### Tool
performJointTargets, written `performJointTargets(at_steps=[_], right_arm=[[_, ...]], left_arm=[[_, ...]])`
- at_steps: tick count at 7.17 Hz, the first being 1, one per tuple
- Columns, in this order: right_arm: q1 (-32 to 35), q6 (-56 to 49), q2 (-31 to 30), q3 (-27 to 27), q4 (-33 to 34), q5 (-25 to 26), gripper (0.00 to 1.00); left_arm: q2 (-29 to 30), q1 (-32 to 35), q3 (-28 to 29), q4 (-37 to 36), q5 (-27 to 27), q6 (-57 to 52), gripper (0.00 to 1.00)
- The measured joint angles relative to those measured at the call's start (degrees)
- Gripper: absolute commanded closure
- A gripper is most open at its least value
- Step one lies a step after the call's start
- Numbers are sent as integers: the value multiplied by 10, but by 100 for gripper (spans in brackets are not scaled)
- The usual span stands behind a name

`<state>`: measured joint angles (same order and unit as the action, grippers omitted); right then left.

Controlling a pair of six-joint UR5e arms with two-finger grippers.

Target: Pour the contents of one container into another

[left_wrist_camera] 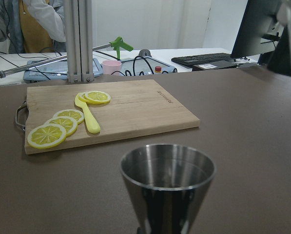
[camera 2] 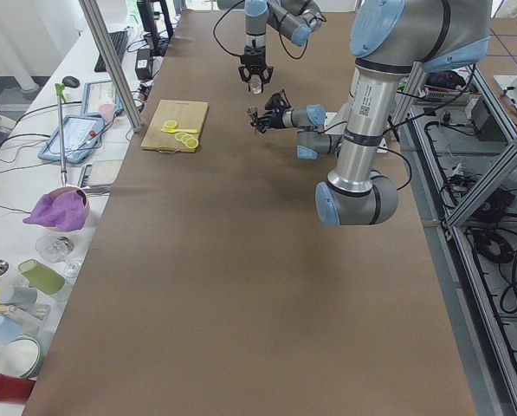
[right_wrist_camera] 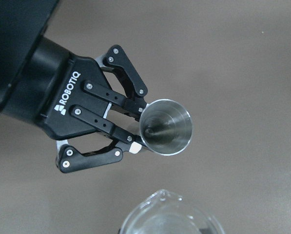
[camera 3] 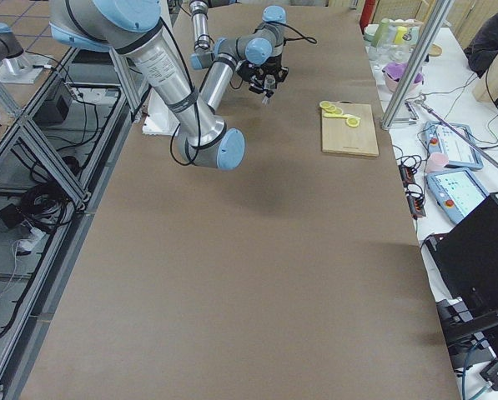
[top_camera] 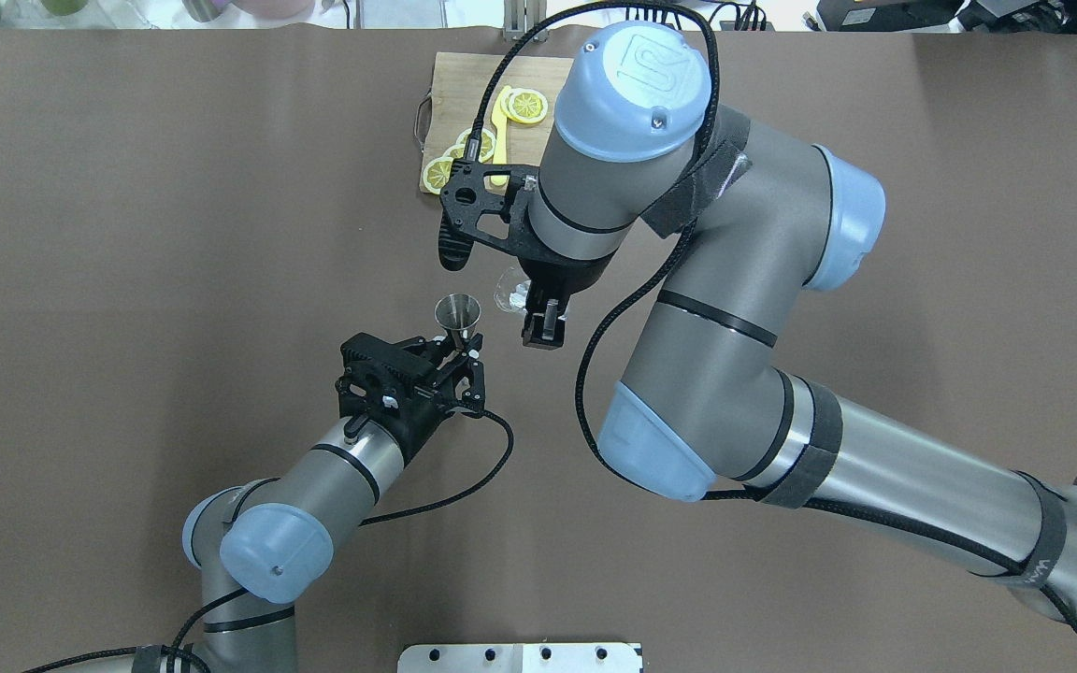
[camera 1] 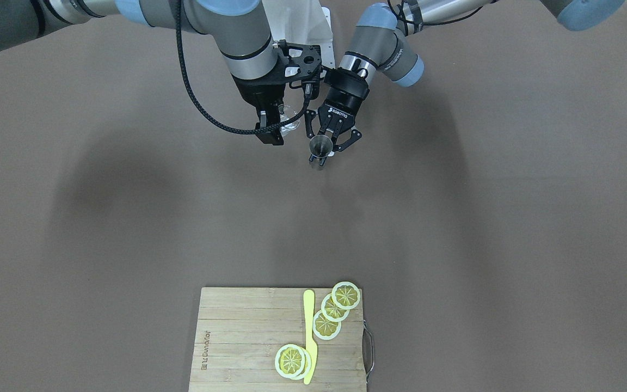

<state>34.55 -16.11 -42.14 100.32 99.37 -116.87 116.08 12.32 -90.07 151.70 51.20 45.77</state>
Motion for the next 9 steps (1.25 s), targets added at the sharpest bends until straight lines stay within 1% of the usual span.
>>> performJointTargets(at_steps=[5, 9], right_arm=[[1, -37, 31, -53, 9, 1, 100], [1, -56, 54, -84, 14, 2, 100]], left_arm=[[-5, -1, -3, -1, -1, -5, 100], [0, -1, -8, -1, 0, -45, 100]])
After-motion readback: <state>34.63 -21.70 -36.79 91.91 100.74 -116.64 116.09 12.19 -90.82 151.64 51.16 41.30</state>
